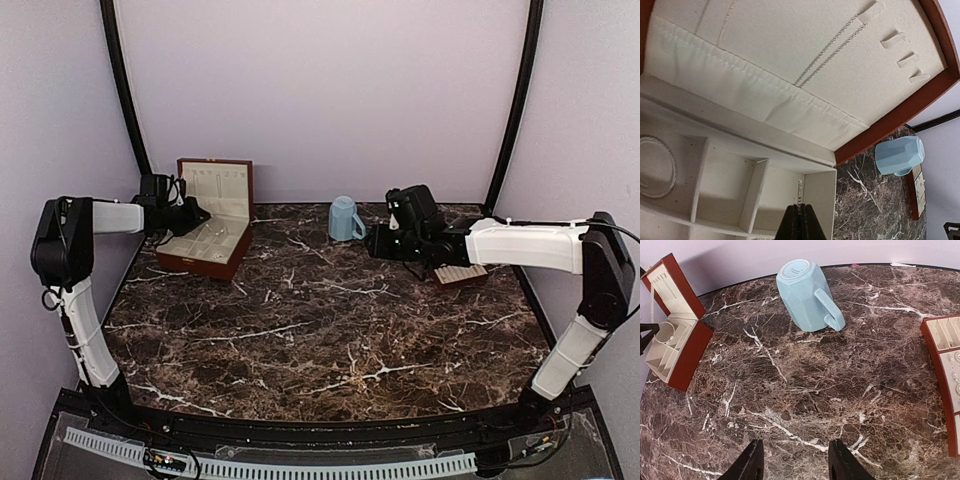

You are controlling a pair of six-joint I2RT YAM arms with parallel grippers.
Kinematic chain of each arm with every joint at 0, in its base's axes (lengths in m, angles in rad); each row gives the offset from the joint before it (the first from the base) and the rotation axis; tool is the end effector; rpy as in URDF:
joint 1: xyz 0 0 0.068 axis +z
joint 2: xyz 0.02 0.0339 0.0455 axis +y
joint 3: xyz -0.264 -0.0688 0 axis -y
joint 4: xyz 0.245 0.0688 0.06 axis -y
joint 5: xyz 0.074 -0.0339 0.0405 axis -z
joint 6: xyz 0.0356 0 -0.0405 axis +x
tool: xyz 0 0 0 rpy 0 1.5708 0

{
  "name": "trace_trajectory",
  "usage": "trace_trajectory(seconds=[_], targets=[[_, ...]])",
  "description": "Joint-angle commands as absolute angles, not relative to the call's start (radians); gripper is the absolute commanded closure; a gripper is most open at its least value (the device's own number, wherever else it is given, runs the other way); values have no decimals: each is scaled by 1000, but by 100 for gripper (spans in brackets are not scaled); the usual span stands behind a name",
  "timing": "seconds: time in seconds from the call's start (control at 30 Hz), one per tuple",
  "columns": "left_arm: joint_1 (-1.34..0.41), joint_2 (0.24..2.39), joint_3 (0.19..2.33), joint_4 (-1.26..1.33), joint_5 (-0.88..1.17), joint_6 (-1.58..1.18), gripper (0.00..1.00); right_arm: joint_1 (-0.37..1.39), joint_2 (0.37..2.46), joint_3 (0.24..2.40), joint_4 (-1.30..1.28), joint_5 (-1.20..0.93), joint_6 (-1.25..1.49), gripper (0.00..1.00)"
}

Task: Organize the mixed jewelry
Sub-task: Place the bangle in the larger divider.

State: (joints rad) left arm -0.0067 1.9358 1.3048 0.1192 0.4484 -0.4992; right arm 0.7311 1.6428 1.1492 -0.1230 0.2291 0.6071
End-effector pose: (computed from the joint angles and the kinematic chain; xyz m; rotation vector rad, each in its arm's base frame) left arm 0.4398 -0.0184 0.2121 -0.2402 2.1056 -0.7715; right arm 0.2822 0.2423 0.2507 -0.0058 2.2151 0.5094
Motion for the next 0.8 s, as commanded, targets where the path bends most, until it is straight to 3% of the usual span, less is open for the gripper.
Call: trace_trajectory(seconds=[0.0,0.77], targets=[[-41,1976,1378,139,455,-472,100,720,1653,1188,-110,240,611,55],[-99,2150,1484,95,420,-432,100,695,1641,1164,-118,242,606,55]])
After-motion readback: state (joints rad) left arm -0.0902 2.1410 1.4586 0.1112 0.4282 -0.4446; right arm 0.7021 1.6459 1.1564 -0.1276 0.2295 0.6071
